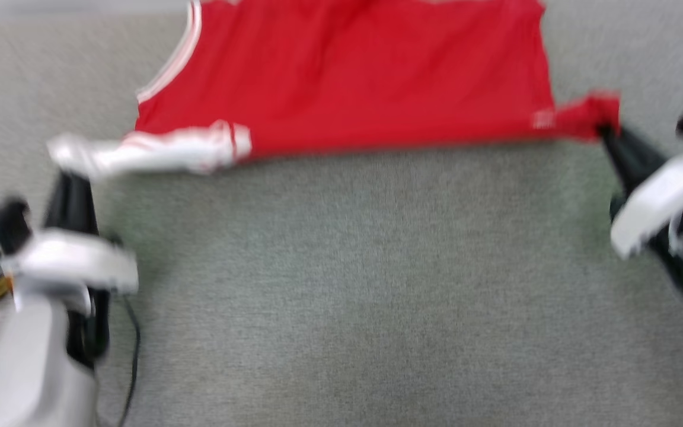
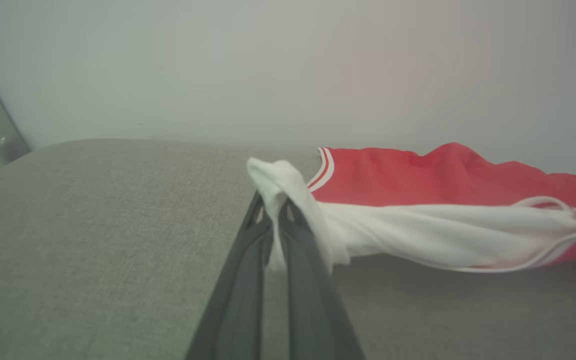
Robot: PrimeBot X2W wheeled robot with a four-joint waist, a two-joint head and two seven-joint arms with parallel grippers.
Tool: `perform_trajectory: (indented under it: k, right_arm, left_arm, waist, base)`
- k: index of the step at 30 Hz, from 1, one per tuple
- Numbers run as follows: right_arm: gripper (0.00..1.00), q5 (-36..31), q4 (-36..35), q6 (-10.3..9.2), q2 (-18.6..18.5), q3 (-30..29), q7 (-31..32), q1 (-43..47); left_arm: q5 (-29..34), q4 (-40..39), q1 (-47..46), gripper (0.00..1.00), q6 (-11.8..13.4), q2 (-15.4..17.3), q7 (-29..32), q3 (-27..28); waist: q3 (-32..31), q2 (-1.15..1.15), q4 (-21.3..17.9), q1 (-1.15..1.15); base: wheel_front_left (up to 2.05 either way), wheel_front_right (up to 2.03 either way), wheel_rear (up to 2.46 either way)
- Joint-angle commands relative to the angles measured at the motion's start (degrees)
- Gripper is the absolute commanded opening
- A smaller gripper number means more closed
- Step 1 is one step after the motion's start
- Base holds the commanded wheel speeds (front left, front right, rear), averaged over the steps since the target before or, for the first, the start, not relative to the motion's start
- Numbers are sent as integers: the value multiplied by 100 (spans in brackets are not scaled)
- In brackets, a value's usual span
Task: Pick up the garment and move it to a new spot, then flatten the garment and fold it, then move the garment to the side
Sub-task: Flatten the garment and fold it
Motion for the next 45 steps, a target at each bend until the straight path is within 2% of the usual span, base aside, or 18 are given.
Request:
perform_trajectory:
  k: [1,3,10,16,25,28,32,38,45]
  right_arm:
    - [0,53,-29,-21,-168,-166,5,365]
    - [0,16,-190,-24,-217,-323,20,848]
    - [0,-226,-910,-46,-43,-1144,393,2686]
    - [0,-640,-1844,-50,435,-2079,1059,4262]
    - [0,-1156,-3706,-38,1423,-3177,2698,6055]
    - [0,-1245,-4127,-23,1660,-3401,3218,6126]
    - [0,-1401,-4291,-16,1759,-3478,3684,5713]
    - [0,-1468,-3841,-14,1597,-3261,3885,4753]
    - [0,-1370,-3053,-13,1385,-2706,3665,3735]
  left_arm:
    - [-39,-110,390,0,123,75,1,125]
    - [-176,-315,900,0,169,39,83,198]
    - [-529,-894,2399,0,336,6,286,498]
    - [-650,-1412,3398,0,474,38,699,535]
    - [-794,-2358,4186,0,620,153,1469,444]
    - [-831,-2619,4119,0,643,221,1788,365]
    - [-852,-2691,3678,0,591,303,2155,163]
    - [-832,-2341,2818,0,451,328,2430,-102]
    - [-844,-1684,2027,0,267,254,2496,-335]
  waist:
    - [-516,0,79,1]
    - [-715,0,125,1]
    - [-1346,0,181,1]
    - [-1762,0,189,1]
    - [-1893,0,157,1]
    - [-1846,0,135,1]
    - [-1654,0,120,1]
    - [-1304,0,84,1]
    - [-869,0,55,1]
  base:
    - [0,0,0]
    - [0,0,0]
    - [0,0,0]
    - [0,0,0]
    - [0,0,0]
    - [0,0,0]
    - [0,0,0]
    - [0,0,0]
    - [0,0,0]
